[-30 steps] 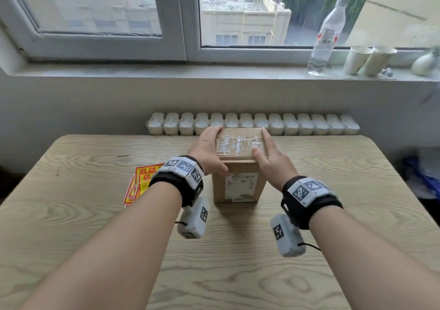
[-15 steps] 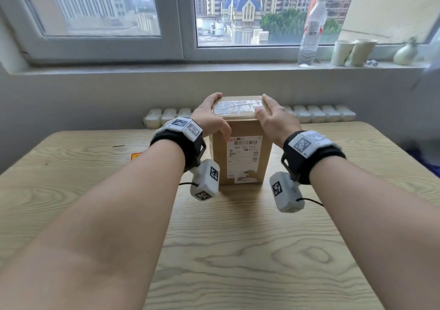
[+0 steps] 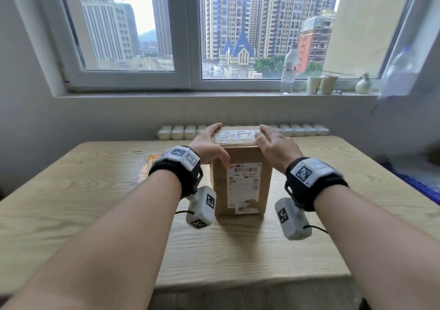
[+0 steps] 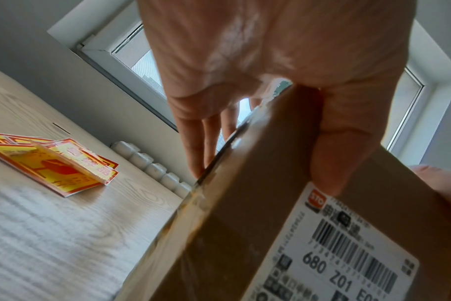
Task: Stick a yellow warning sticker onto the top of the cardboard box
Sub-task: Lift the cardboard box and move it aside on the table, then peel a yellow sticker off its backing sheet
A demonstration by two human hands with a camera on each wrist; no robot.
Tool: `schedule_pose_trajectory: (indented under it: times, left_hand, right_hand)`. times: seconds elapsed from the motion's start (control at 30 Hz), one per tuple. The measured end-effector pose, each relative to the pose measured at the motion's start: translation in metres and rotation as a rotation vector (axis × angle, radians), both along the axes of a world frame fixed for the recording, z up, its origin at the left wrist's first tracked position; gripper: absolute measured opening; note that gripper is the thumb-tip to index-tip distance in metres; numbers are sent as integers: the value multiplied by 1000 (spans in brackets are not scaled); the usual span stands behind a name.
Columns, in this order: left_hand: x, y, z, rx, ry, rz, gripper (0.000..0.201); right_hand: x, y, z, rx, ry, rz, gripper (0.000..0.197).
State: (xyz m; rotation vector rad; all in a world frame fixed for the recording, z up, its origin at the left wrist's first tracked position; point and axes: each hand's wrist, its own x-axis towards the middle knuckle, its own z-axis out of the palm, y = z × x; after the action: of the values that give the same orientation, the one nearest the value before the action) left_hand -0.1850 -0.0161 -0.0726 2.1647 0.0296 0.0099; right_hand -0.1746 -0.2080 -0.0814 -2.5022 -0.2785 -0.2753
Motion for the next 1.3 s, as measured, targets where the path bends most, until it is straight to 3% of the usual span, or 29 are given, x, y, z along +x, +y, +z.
schedule_pose_trajectory:
  times: [0.2,0.33,0.47,0.6,0.73,1.0,1.3]
  left_hand:
    - [-17,-1,-3,-28,45,-56,137]
    - [-25,17,1,20,95,-57,118]
    - [-28,61,-2,81,69,121,91]
    - [-31,115,-12,96,52,312,68]
    - [-19,164,-37,55,66,416,60]
    - [18,202,-87,-30,139,434,47]
    - [47,213,-103,-191,203,451,39]
  right_hand:
    - [-17,1,0,-11,25,-27,56]
    - [-26,23,21,-51,-274,-35,48]
    - [-40,77,42,20,-436,114,38]
    - [-44,142,41,16,-340,234,34]
    - [-26,194,12,-149,-154,277,35]
    - [42,250,-64,-510,156,315,38]
    - [78,281,-96,-644,262,428,42]
